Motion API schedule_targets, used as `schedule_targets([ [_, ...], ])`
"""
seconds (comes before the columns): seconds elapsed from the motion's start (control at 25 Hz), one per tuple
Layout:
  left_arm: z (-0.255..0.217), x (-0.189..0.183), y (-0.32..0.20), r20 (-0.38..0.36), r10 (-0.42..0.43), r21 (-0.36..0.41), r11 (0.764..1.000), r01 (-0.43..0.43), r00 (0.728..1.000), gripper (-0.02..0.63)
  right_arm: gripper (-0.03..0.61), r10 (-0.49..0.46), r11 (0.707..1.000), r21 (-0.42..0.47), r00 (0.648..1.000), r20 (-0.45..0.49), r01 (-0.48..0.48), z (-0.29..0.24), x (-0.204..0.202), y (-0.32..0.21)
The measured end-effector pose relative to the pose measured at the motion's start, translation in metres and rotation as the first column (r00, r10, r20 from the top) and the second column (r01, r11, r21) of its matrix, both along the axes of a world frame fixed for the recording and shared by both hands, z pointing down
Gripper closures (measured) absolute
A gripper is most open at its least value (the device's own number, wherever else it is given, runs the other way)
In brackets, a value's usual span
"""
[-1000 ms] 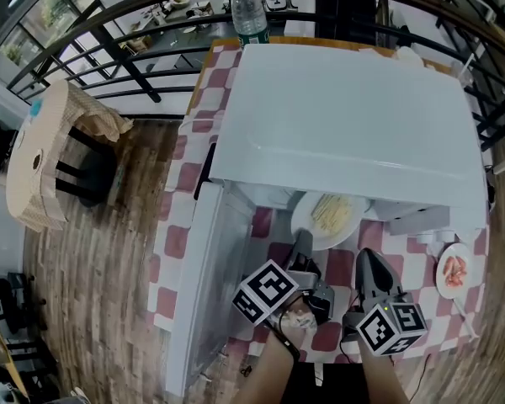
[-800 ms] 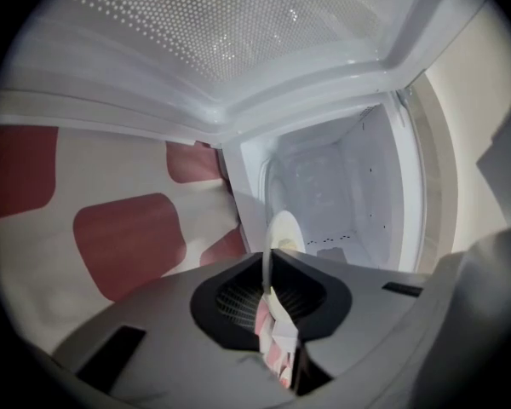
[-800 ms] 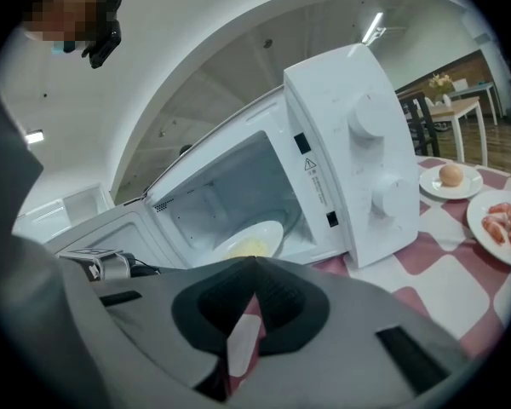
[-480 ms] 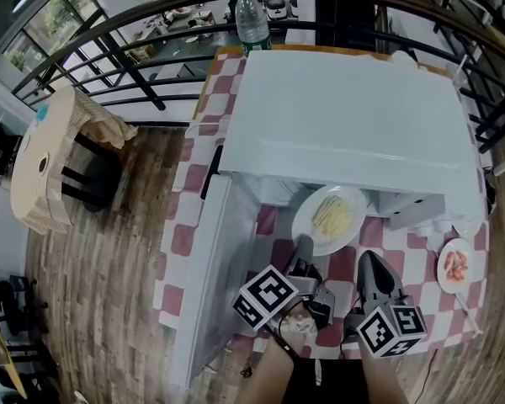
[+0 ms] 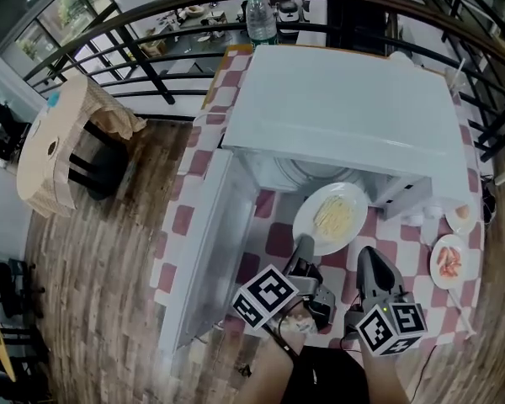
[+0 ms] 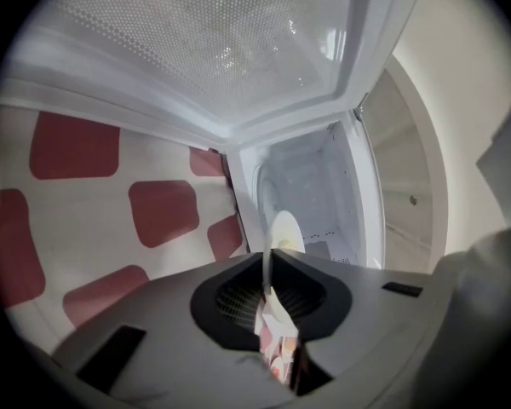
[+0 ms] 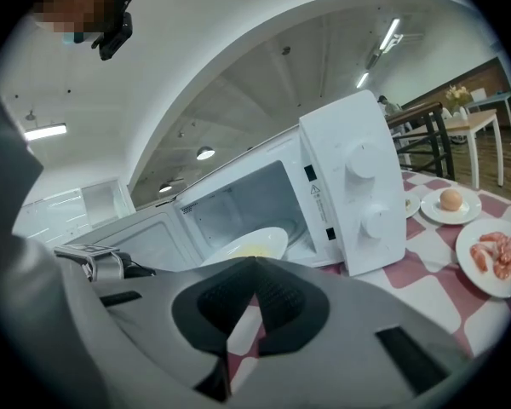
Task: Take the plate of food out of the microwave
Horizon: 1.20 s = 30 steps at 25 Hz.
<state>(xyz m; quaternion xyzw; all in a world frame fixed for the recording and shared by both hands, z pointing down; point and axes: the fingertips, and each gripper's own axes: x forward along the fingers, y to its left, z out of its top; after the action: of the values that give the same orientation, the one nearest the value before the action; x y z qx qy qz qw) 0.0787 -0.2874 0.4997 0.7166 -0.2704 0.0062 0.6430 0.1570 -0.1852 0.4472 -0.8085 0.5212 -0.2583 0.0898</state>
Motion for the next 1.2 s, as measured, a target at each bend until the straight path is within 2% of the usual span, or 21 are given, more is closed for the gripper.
schedule_targets([
  [1.2,-0.029,-0.065,0.095,-0.030,-0.117,0.036,0.992,0.118,0.993,0.569,0.584,-0.088,0.994,0.066,0.994,-0.071,0.092,-0.038,-0.050,0.085],
])
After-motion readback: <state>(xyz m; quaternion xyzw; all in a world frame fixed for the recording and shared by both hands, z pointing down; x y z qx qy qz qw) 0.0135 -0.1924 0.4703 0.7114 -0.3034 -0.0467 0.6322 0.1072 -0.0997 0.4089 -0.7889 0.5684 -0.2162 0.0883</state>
